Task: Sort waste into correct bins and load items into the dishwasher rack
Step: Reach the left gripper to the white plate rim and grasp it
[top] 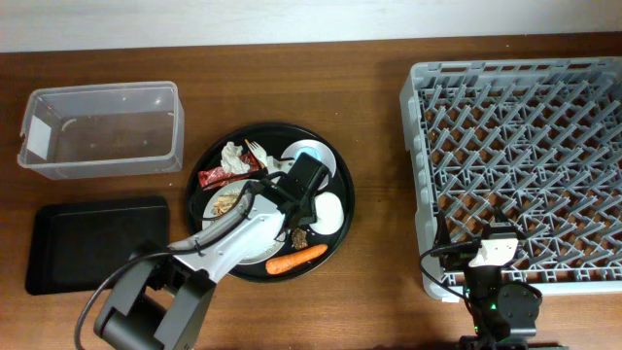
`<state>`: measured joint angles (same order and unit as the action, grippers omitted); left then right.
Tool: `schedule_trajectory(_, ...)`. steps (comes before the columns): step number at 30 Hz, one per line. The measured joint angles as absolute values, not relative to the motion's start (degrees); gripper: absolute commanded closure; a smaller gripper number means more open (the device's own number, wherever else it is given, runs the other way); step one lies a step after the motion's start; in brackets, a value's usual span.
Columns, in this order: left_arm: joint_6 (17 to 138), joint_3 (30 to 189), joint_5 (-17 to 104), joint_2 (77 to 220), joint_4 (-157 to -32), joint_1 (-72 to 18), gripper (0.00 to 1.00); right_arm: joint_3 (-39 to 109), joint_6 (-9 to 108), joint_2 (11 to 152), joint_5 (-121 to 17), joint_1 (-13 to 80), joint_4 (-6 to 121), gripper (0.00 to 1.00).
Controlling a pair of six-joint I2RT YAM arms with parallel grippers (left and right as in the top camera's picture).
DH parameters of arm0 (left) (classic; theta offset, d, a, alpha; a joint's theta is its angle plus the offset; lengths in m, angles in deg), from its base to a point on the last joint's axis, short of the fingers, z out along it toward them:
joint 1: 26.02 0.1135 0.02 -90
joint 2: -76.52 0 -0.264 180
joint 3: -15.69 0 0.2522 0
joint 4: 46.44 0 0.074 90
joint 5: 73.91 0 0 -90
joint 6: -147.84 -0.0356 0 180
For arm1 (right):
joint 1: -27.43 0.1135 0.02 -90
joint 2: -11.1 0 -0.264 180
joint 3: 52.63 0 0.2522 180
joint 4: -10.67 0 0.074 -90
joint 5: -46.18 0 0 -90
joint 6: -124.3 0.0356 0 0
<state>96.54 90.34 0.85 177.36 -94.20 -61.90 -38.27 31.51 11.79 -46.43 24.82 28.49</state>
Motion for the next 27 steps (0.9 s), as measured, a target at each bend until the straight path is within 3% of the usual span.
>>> schedule_trajectory(3, 96.74, 90.34, -0.05, 177.36, -94.18, -61.90, 0.30, -38.27, 31.46, 11.79, -46.43, 24.82, 28.49, 0.01)
schedule_trajectory(13, 96.78, 90.34, -0.70, 181.25, -93.83, -61.90, 0.31, -38.27, 31.51, 11.79, -46.43, 24.82, 28.49, 0.01)
schedule_trajectory(27, 96.98, 90.34, -1.60, 181.47, -92.46, -61.90, 0.40, -38.27, 31.46, 11.79, -46.43, 24.82, 28.49, 0.01)
